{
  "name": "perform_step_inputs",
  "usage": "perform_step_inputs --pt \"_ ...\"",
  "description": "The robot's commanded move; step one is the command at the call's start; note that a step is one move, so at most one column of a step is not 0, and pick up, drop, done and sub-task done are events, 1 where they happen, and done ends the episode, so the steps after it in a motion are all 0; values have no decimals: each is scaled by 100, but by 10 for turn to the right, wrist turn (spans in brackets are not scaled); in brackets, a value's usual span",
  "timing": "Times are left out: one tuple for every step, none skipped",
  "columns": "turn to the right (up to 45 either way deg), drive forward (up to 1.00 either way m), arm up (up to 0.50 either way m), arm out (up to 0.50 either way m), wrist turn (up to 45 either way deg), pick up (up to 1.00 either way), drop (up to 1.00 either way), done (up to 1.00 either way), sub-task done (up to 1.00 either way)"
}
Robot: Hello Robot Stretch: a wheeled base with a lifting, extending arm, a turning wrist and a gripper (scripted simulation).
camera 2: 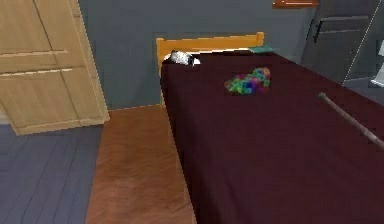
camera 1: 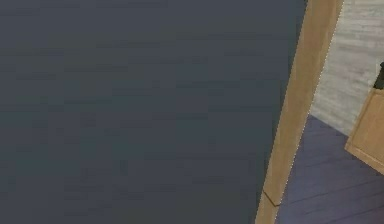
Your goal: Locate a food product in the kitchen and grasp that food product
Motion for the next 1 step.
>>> perform_step_inputs --pt "450 0 0 0 0 0 0 0 0"
